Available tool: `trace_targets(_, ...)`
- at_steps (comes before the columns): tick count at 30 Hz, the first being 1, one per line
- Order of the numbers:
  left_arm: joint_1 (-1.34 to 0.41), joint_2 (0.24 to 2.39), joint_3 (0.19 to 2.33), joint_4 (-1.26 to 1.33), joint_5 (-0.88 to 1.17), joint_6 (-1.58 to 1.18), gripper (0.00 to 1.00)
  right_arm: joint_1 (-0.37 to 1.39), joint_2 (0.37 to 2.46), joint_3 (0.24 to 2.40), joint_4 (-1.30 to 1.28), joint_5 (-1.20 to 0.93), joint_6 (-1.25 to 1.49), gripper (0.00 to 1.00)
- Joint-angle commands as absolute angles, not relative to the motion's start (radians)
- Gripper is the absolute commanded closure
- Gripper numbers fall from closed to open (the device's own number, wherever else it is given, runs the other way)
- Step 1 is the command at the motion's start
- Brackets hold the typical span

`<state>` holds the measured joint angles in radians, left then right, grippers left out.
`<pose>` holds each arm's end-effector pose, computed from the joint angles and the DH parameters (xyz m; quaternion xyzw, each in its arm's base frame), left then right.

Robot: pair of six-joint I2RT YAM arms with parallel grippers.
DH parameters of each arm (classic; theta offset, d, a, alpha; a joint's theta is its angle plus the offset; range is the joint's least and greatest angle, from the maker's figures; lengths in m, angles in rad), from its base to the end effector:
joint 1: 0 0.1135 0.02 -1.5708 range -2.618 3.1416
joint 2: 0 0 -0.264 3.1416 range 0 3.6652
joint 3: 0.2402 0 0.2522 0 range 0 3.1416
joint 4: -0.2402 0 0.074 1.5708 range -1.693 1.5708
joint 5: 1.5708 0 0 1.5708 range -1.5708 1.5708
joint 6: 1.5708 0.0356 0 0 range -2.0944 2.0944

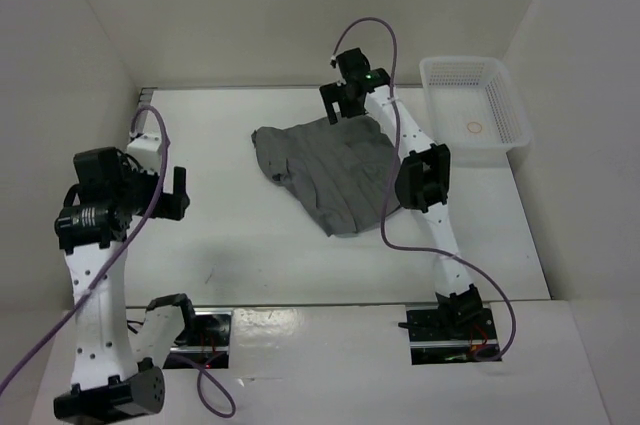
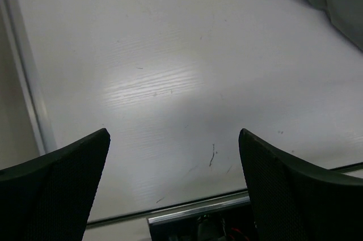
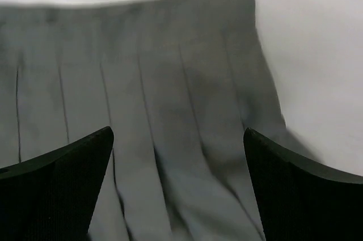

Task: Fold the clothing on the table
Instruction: Flatten the skirt out

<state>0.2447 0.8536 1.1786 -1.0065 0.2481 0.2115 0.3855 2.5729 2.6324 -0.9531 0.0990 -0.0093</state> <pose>0.1416 0.0263 0.3792 0.0384 0.8966 -0.0123 0.4410 0.5128 0.2043 0.2449 -0.1686 0.9270 0.0162 0.3346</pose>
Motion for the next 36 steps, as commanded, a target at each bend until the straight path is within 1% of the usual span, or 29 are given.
trace_targets(1,0.204,0.987,1.16,-0.914,0.347,0.235,0.0,0.396,2.288,2.48,-0.961,0.078,-0.061,0.01)
trace_targets(2,0.193,1.103,1.198,-0.914,0.347,0.235,0.0,0.396,2.15,2.333,-0.933,0.092,-0.084,0.01)
trace_targets(3,0.193,1.168,1.224,-0.926,0.347,0.223,0.0,0.405,2.079,2.256,-0.902,0.092,-0.101,0.01)
trace_targets(4,0.183,1.228,1.251,-0.936,0.347,0.21,0.0,0.416,2.012,2.114,-0.859,0.092,-0.121,0.01)
trace_targets(5,0.183,1.335,1.281,-0.936,0.395,0.201,0.0,0.416,1.946,2.041,-0.841,0.092,-0.142,0.01)
trace_targets(6,0.183,1.383,1.326,-0.924,0.426,0.201,0.0,0.416,1.818,1.97,-0.8,0.113,-0.176,0.01)
trace_targets(7,0.183,1.458,1.344,-0.901,0.455,0.189,0.0,0.416,1.76,1.828,-0.783,0.114,-0.199,0.01)
trace_targets(8,0.183,1.491,1.354,-0.873,0.501,0.146,0.0,0.416,1.656,1.765,-0.772,0.123,-0.221,0.01)
trace_targets(9,0.183,1.521,1.355,-0.844,0.53,0.132,0.0,0.416,1.613,1.705,-0.762,0.133,-0.253,0.01)
trace_targets(10,0.173,1.548,1.371,-0.783,0.555,0.117,0.0,0.399,1.57,1.596,-0.762,0.133,-0.264,0.01)
trace_targets(12,0.164,1.623,1.388,-0.714,0.586,0.053,0.0,0.362,1.469,1.51,-0.752,0.115,-0.29,0.01)
trace_targets(13,0.154,1.669,1.405,-0.646,0.595,0.032,0.01,0.338,1.442,1.443,-0.752,0.077,-0.301,0.01)
trace_targets(14,0.14,1.69,1.425,-0.617,0.604,0.014,0.01,0.277,1.418,1.415,-0.752,0.052,-0.301,0.01)
trace_targets(15,0.14,1.733,1.436,-0.556,0.621,-0.03,0.01,0.243,1.373,1.37,-0.752,-0.015,-0.301,0.01)
trace_targets(17,0.127,1.768,1.451,-0.494,0.641,-0.07,0.02,0.145,1.33,1.338,-0.752,-0.095,-0.31,0.01)
trace_targets(20,0.081,1.839,1.496,-0.404,0.641,-0.11,0.04,0.072,1.264,1.296,-0.761,-0.225,-0.319,0.01)
trace_targets(24,0.012,1.933,1.551,-0.347,0.552,-0.078,0.04,-0.027,1.22,1.256,-0.781,-0.301,-0.319,0.01)
trace_targets(27,0.002,2.058,1.633,-0.368,0.523,-0.054,0.06,-0.08,1.209,1.247,-0.79,-0.344,-0.319,0.01)
trace_targets(30,0.002,2.133,1.69,-0.359,0.511,-0.044,0.09,-0.116,1.2,1.238,-0.79,-0.37,-0.328,0.01)
trace_targets(33,0.002,2.199,1.75,-0.359,0.5,-0.058,0.14,-0.127,1.2,1.238,-0.801,-0.391,-0.328,0.01)
trace_targets(34,0.002,2.21,1.759,-0.359,0.489,-0.069,0.17,-0.136,1.2,1.238,-0.801,-0.391,-0.328,0.01)
trace_targets(36,0.002,2.224,1.769,-0.359,0.473,-0.069,0.18,-0.137,1.2,1.247,-0.81,-0.402,-0.328,0.01)
